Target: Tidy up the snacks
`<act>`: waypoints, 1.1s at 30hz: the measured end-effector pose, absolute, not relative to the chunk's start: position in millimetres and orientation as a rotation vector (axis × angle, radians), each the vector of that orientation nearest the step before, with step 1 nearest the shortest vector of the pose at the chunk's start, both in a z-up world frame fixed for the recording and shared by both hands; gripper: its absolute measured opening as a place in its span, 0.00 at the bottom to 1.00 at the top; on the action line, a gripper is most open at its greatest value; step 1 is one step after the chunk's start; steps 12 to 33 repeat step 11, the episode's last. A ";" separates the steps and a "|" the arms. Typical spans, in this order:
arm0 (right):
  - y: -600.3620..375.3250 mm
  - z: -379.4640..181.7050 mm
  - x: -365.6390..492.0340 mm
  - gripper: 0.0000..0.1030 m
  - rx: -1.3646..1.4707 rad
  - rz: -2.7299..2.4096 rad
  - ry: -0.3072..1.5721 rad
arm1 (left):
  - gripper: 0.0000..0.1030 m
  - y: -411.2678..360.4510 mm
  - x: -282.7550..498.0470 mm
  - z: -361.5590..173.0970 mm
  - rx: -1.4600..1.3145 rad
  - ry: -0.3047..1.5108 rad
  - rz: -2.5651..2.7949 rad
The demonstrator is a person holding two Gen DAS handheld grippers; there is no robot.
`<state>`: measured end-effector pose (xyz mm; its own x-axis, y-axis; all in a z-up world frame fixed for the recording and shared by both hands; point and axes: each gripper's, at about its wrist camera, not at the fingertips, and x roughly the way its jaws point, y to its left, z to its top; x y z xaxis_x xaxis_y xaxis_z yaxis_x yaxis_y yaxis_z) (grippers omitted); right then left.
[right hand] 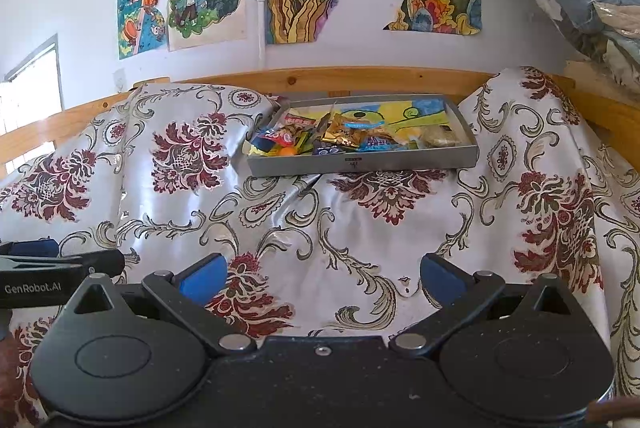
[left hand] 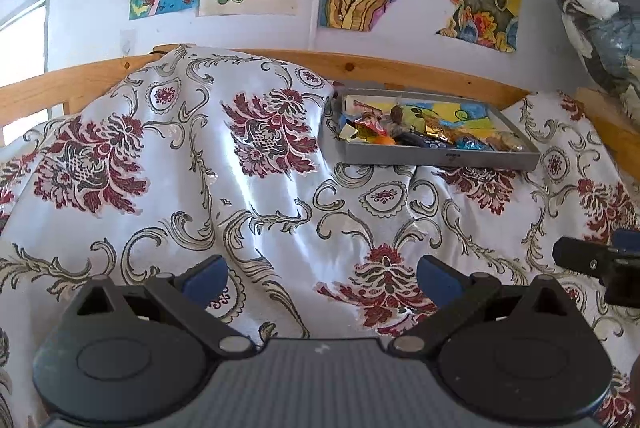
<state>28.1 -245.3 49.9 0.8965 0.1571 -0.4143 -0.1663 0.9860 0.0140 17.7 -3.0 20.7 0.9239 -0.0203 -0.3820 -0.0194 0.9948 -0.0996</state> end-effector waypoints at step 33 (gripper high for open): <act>-243.9 48.0 27.6 0.99 -0.019 0.172 0.437 | 0.99 -0.9 18.7 19.2 -0.103 0.399 0.000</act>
